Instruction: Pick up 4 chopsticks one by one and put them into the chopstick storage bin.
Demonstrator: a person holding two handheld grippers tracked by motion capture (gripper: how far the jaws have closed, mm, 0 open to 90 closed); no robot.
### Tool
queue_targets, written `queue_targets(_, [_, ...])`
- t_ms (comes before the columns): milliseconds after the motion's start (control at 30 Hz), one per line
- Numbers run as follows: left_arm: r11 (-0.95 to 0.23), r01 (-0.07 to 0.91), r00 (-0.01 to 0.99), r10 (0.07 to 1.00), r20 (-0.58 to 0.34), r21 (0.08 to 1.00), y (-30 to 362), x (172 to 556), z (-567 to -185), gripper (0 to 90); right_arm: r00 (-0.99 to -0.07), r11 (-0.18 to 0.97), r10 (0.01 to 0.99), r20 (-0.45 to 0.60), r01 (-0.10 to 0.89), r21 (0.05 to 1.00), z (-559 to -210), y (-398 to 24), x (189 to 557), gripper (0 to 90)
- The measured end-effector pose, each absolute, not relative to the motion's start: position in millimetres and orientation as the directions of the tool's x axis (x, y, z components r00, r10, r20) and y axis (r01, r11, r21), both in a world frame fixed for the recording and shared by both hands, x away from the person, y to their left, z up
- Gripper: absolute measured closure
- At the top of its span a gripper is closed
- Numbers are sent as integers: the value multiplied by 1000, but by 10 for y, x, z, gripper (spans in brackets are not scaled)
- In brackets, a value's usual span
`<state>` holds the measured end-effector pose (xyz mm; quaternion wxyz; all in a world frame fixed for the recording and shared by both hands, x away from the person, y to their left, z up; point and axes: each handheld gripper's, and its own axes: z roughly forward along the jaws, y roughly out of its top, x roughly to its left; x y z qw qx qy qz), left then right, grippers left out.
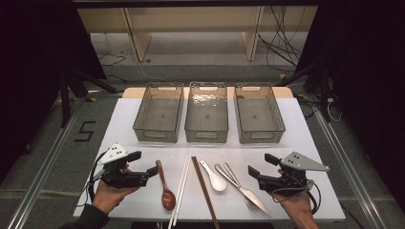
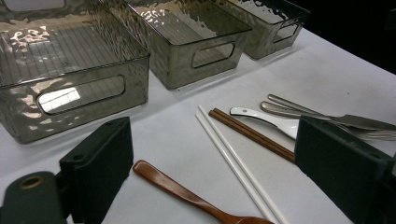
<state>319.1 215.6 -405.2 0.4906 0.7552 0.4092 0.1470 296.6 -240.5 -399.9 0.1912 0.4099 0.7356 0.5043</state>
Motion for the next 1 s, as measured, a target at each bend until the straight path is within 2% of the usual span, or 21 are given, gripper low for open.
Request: queue_targets(1000, [-216, 465, 624, 768, -144, 858, 2135, 3224, -4043, 114, -608, 186, 781, 139, 439, 879, -3995, -2373, 2988, 274])
